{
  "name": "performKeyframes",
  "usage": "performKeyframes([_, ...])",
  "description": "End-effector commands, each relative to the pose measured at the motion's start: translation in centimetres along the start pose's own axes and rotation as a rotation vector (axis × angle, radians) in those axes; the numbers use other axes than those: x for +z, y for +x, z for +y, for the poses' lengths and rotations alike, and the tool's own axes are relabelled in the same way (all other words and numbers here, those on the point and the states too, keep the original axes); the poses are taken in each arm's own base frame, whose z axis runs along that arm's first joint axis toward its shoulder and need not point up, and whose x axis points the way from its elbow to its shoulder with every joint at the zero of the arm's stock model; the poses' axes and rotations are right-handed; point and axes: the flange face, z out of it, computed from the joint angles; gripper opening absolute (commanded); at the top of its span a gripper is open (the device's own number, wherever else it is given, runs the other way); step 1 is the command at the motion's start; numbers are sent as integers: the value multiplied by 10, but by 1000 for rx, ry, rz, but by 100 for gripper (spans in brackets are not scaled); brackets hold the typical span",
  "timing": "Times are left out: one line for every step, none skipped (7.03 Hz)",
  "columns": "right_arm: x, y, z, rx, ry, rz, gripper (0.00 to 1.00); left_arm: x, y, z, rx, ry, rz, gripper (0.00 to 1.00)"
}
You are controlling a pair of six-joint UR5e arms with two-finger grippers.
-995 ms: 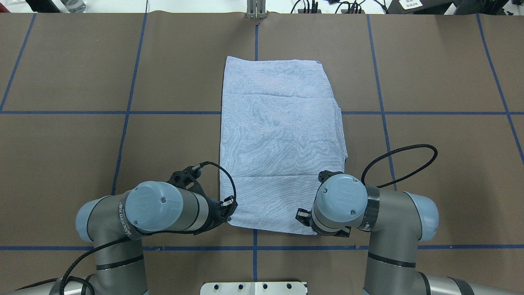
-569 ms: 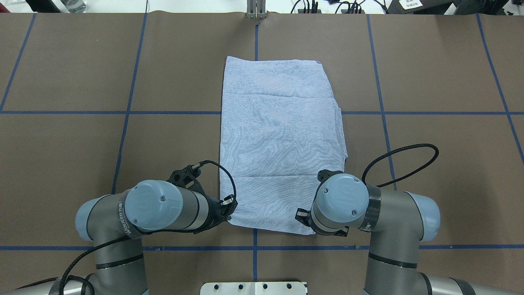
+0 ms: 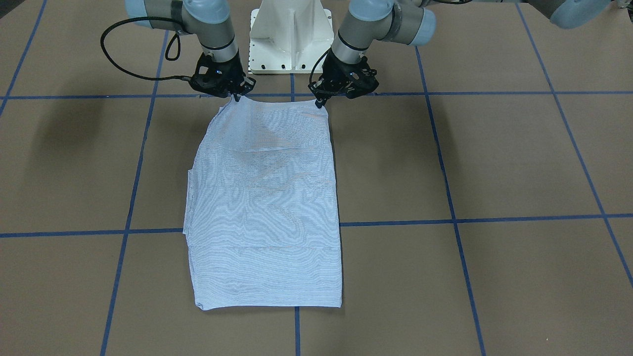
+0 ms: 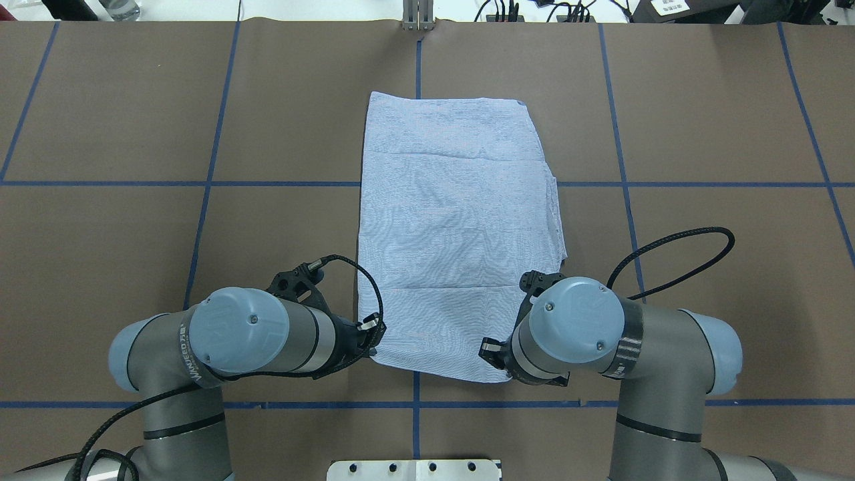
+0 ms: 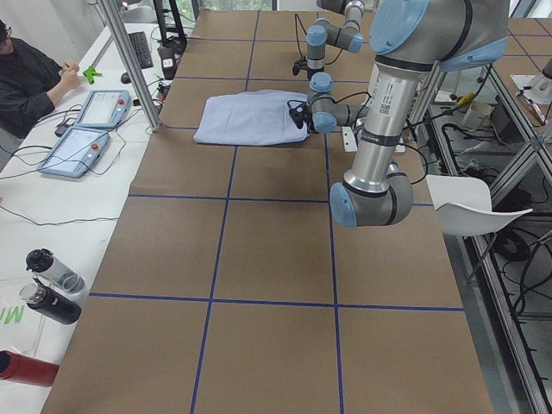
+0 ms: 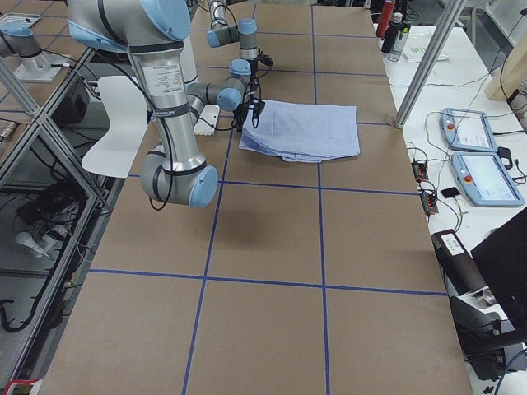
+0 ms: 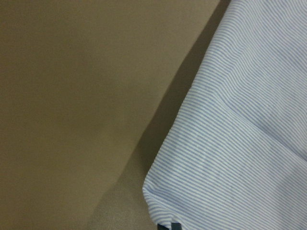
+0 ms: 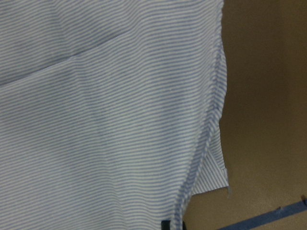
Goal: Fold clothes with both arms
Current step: 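Close both grippers on the near corners of the shirt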
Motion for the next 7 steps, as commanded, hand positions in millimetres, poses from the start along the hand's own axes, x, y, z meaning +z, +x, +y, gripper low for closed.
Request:
performKeyframes([-37, 21, 11, -19, -55, -46, 0, -45, 4, 13, 1, 0, -11, 0])
performKeyframes([-57, 26, 10, -15, -86, -71, 0, -61, 5, 20, 4, -4, -17, 0])
performKeyframes([-77, 31, 10, -13, -131, -94, 0, -81, 4, 27, 5, -8, -25, 0])
performKeyframes([-95, 39, 15, -21, -175, -113, 0, -106, 0, 38, 1, -46, -60, 0])
performKeyframes([-114, 45, 19, -25, -237, -130, 0, -134, -9, 54, 7, -88, -105, 0])
performKeyframes([-138, 53, 24, -31, -333, -148, 0, -156, -20, 75, 26, -122, -128, 0])
performKeyframes([-152, 57, 32, -42, -427, -152, 0, -164, -29, 94, 38, -178, -158, 0])
